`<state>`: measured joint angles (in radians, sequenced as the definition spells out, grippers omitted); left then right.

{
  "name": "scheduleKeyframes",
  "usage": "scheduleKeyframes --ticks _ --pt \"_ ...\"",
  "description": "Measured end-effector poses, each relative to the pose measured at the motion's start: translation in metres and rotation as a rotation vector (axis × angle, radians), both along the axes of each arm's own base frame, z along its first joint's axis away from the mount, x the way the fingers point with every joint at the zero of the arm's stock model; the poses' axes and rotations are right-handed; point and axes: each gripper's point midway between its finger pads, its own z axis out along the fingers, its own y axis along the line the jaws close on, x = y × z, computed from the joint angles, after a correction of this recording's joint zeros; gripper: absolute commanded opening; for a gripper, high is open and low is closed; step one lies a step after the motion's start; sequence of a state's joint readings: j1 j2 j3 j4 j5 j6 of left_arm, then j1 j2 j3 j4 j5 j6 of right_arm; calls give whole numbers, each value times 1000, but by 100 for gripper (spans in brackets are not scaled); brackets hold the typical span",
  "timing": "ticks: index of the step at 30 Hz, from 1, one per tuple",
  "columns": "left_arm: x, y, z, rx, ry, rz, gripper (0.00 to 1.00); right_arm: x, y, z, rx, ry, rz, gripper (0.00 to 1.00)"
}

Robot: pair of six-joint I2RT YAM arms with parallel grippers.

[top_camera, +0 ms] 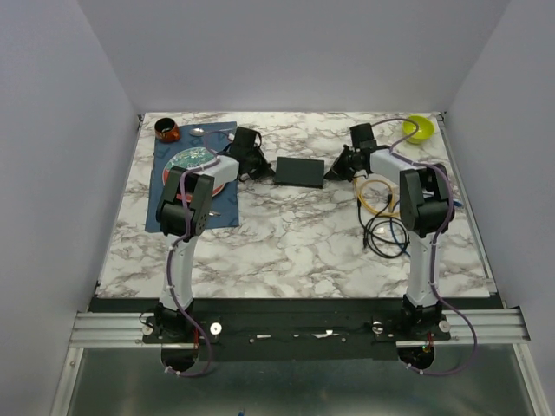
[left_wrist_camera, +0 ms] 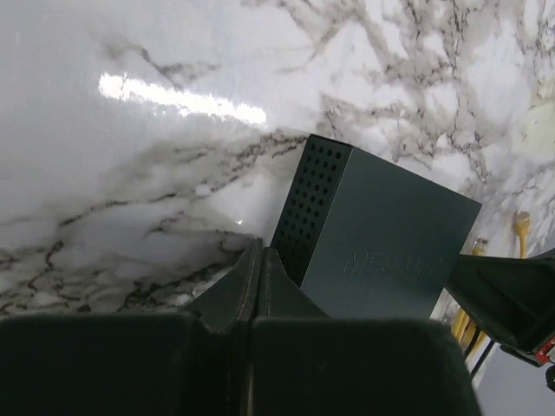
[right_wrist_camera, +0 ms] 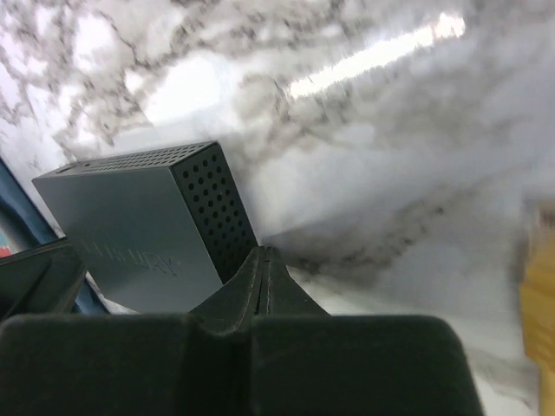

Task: Pull the plug from the switch port

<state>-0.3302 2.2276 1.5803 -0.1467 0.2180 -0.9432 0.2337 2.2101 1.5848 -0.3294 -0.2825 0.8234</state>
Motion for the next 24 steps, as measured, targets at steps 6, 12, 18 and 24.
scheduleKeyframes --ticks 6,12,18,24 --pt "-40 -3 -1 3 29 -21 0 -39 -3 -2 -12 15 14 1" --pt "-82 3 -2 22 54 -36 0 -80 2 -3 -11 25 42 0" --pt "-102 9 3 84 61 -52 22 -86 3 0 -43 17 52 1" --pt "-62 27 74 174 -116 -31 99 -52 -6 50 -147 -123 31 36"
